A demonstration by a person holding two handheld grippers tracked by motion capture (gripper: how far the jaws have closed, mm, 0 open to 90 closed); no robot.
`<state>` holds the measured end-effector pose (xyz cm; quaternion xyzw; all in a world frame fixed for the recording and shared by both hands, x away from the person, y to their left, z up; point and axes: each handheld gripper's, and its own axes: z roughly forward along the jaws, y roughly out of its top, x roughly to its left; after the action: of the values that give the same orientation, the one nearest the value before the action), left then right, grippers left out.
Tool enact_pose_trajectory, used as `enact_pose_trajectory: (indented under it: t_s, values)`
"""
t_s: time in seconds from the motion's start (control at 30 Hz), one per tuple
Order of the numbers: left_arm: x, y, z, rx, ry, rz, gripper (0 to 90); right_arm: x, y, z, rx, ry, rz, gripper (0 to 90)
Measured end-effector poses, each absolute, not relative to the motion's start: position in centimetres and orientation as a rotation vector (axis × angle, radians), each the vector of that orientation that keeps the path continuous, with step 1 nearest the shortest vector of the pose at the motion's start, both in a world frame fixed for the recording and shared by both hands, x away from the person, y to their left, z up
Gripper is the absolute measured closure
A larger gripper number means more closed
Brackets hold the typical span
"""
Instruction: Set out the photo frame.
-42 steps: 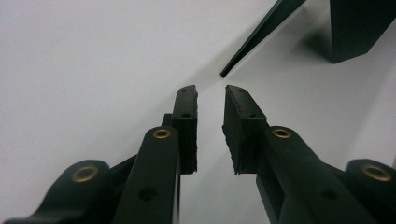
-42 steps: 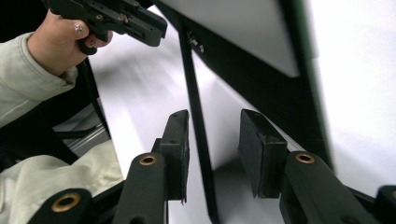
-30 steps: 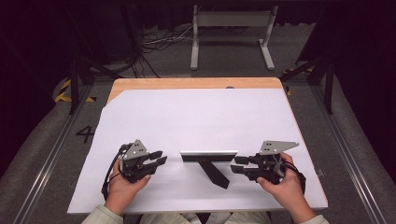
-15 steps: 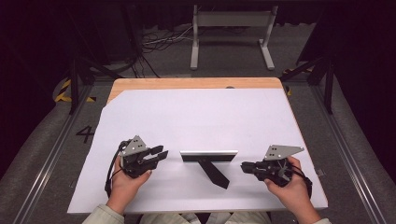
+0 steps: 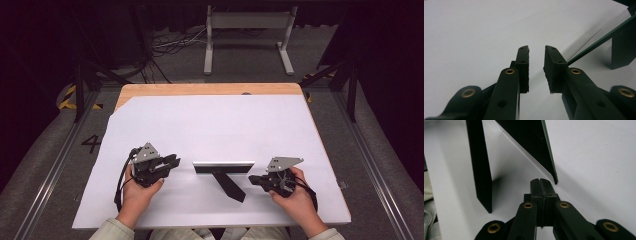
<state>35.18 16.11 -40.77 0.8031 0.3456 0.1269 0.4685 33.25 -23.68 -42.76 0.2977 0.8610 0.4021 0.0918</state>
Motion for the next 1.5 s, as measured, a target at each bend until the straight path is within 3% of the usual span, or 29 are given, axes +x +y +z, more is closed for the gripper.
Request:
enact_pose_trajectory:
  t_s: [1.5]
  values:
    - [35.0,16.2,-40.7,1.998,0.843,0.334,74.9,39.2,-21.8,-43.6,1.124,2.545,1.04,90.0]
